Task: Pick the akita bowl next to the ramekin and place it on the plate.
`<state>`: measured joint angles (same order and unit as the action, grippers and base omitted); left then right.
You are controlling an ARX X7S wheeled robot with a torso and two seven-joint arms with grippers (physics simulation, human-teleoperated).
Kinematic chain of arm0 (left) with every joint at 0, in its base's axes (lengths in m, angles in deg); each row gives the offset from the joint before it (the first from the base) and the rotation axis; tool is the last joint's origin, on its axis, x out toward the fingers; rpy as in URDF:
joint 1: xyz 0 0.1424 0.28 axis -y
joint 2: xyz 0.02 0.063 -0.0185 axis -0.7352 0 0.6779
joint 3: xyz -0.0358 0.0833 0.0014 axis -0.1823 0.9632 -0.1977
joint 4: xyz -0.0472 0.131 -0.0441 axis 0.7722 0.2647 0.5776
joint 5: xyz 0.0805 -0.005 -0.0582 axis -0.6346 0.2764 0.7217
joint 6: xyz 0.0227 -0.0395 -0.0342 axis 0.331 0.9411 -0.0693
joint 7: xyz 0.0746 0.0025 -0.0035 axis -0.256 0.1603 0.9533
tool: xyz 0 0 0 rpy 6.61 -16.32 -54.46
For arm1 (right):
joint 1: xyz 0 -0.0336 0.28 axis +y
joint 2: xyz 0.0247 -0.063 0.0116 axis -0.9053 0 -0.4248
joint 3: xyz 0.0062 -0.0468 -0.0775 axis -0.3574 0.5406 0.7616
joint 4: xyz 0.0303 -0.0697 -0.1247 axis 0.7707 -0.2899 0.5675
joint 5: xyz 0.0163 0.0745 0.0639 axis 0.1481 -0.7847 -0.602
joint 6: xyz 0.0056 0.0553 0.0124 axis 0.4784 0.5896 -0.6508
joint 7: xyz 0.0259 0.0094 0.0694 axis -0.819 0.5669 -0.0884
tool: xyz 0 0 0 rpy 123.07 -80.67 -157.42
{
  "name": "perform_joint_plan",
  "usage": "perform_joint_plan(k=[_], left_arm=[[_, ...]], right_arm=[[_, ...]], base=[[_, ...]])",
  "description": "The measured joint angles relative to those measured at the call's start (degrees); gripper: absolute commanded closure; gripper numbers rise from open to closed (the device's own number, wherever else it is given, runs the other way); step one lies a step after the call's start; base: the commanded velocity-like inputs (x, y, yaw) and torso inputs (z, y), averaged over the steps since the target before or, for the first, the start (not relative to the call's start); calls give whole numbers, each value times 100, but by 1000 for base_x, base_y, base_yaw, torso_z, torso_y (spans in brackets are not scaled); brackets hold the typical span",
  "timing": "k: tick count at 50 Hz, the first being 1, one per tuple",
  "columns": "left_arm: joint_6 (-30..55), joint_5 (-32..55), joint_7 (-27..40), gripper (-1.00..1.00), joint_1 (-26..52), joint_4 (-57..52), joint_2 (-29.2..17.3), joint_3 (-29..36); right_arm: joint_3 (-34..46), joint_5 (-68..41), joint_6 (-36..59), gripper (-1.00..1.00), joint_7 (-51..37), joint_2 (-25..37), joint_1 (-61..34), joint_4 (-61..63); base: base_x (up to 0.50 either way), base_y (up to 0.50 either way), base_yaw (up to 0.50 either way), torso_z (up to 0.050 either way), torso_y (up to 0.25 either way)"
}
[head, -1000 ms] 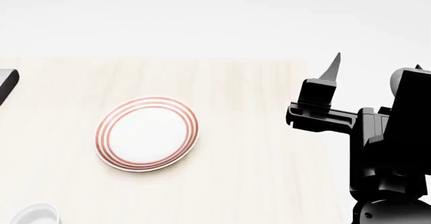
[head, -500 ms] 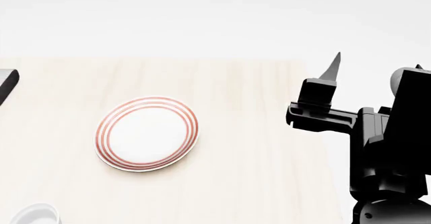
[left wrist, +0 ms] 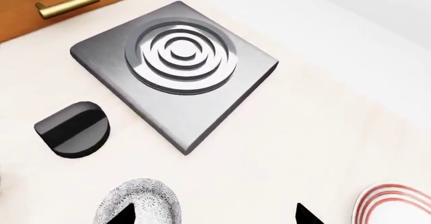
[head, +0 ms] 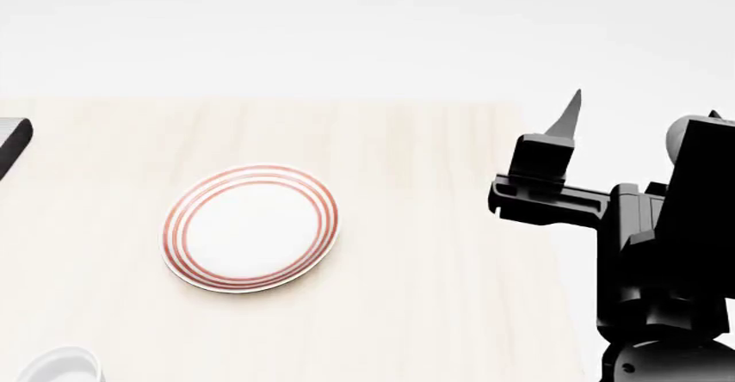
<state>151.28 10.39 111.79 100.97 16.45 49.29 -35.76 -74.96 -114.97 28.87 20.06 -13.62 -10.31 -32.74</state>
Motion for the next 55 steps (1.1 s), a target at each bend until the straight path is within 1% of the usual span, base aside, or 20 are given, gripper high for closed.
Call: perform_joint_plan(k=[16,27,55], left_arm=[[-126,356,60,-100,-24,105,-208,284],[-289,447,68,-100,-79,87,-285,400],[-644,534,5,-100,-314,-40,-479,506]], right_arm=[[11,-40,-11,-100,-35,19,1,-1],[14,-71,-16,-100,-59,31,-2,-10],[37,-135,-45,-100,-115,68,4,-17]], base=[[0,0,0,0,0],[0,0,0,0,-169],[0,0,0,0,-1]])
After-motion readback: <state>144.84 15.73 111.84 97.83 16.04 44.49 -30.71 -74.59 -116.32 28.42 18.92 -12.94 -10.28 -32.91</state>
